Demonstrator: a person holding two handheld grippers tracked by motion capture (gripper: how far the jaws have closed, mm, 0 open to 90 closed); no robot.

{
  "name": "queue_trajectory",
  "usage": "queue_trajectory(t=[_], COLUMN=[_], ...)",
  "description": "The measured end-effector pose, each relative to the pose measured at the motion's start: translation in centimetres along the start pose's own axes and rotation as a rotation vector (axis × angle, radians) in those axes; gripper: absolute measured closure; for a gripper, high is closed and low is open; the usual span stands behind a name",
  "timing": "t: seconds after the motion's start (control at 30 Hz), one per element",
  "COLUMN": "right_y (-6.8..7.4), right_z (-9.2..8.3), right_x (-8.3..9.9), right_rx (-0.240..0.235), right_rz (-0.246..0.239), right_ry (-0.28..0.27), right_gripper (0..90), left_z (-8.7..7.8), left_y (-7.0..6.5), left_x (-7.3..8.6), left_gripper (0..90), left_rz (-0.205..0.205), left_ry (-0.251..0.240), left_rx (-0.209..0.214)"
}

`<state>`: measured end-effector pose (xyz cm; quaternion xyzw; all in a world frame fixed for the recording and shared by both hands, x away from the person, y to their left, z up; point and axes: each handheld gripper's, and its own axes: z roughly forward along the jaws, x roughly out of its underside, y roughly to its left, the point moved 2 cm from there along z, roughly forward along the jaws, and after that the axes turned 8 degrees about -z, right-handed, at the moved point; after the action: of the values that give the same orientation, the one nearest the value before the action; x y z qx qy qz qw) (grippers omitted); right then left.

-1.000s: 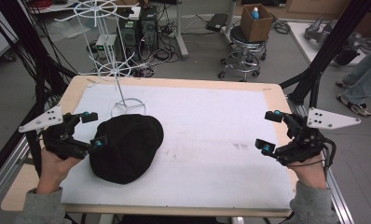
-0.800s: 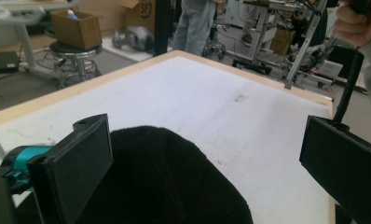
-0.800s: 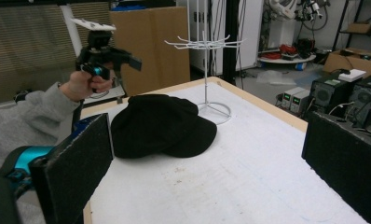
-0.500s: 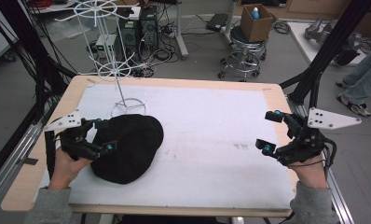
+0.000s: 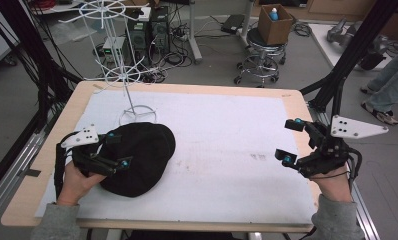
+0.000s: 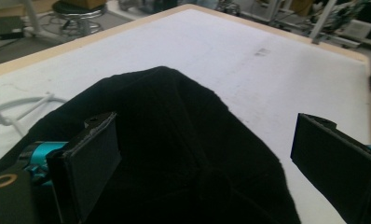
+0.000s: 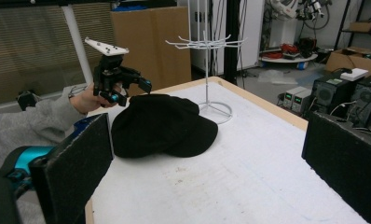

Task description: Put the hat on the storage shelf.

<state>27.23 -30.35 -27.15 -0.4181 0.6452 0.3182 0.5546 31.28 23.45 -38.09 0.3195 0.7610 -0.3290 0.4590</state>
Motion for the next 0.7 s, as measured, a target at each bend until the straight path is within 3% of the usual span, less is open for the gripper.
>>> queue_trajectory(t=[0.53,0.7], right_y=[-0.2,-0.2], right_z=[0.0,0.1], right_x=[0.2,0.2], right_rx=[-0.015,-0.017], right_rz=[0.023,0.021], right_ry=[-0.003,0.002], right_gripper=[0.9,0.9], left_z=[0.2,0.0], left_y=[0.3,0.4], left_x=[1.3,1.4], left_gripper=[16.9,23.6], left_rz=[0.022,0.022], left_ry=[0.021,0.015], left_rx=[-0.019,-0.019])
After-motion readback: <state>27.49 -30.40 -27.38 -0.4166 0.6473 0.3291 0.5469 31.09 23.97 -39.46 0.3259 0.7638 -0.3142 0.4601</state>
